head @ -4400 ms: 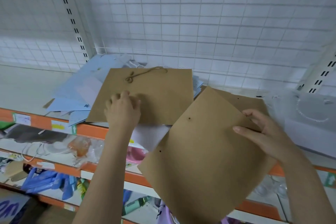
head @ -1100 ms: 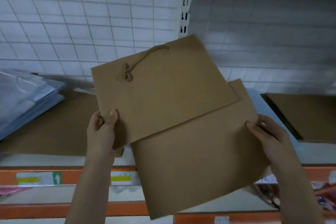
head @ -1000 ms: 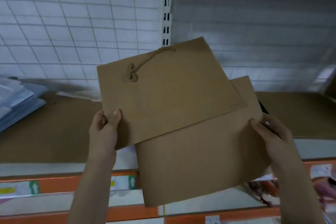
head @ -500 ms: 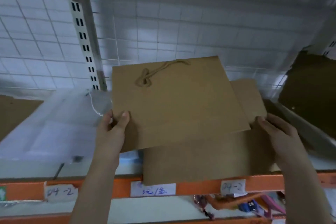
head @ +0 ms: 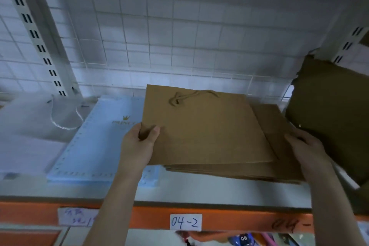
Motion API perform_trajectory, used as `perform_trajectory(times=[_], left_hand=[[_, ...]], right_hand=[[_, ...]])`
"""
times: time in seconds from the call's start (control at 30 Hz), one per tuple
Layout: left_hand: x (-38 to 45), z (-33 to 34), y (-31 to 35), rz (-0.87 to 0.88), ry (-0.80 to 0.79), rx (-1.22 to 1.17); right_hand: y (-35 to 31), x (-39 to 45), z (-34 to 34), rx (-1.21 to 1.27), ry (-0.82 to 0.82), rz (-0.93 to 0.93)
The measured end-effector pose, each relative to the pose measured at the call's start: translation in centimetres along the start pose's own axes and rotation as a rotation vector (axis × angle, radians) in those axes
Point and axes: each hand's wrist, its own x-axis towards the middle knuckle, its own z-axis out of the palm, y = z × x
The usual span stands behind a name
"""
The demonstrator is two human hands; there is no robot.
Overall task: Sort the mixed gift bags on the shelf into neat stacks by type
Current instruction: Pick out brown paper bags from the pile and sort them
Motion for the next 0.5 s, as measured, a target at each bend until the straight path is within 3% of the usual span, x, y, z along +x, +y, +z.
perform_trajectory(times=[0.3, 0.5], left_hand=[[0.0, 4.4, 0.1, -0.009, -0.052, 0.19], [-1.0, 6.8, -0.7, 0.153, -0.058, 0.571]], right_hand=[[1.6, 1.9, -0.5, -0.256, -0.092, -0.058], [1.8, 2.4, -0.1, -0.408, -0.083, -0.141]])
